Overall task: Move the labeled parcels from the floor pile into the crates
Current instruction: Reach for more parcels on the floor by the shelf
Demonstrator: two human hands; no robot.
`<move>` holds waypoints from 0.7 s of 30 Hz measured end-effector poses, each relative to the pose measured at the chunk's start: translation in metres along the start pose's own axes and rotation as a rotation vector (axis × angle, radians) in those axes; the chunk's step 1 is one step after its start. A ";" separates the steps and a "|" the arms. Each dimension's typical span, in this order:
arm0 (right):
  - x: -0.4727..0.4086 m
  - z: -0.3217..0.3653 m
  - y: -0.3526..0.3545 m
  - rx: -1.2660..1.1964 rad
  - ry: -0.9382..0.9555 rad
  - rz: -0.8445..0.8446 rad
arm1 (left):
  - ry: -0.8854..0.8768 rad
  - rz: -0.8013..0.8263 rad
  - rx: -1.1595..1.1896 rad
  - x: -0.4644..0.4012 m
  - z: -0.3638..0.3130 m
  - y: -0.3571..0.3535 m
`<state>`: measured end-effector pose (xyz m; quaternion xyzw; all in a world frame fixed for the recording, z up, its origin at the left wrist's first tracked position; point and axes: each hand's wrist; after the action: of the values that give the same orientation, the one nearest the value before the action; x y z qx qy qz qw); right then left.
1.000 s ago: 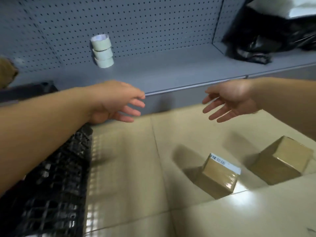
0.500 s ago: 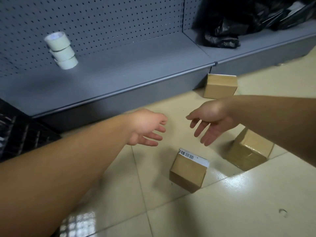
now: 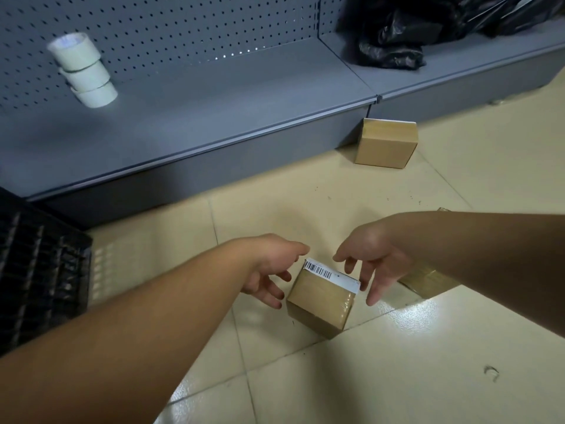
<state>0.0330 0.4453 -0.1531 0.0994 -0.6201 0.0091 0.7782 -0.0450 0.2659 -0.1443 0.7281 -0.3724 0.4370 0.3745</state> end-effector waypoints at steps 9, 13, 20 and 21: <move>-0.019 -0.008 -0.024 -0.110 0.059 0.069 | 0.010 0.062 0.018 -0.002 0.013 -0.002; -0.008 0.005 -0.032 -0.123 0.099 0.057 | -0.020 0.053 0.095 0.002 0.025 0.011; 0.025 0.052 -0.049 -0.261 0.511 -0.248 | -0.270 -0.174 0.313 0.019 0.037 0.058; 0.029 0.060 -0.054 -0.310 0.562 -0.260 | -0.300 -0.206 0.342 0.024 0.038 0.067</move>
<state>-0.0104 0.3791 -0.1202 0.0517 -0.3575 -0.1573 0.9191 -0.0811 0.1980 -0.1208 0.8716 -0.2682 0.3403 0.2291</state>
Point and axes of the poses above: each hand's wrist, its own x-axis away from the middle knuckle, its own y-axis out of the back of the hand, z = x × y, and after that the axes turned 3 degrees about y, right-handed
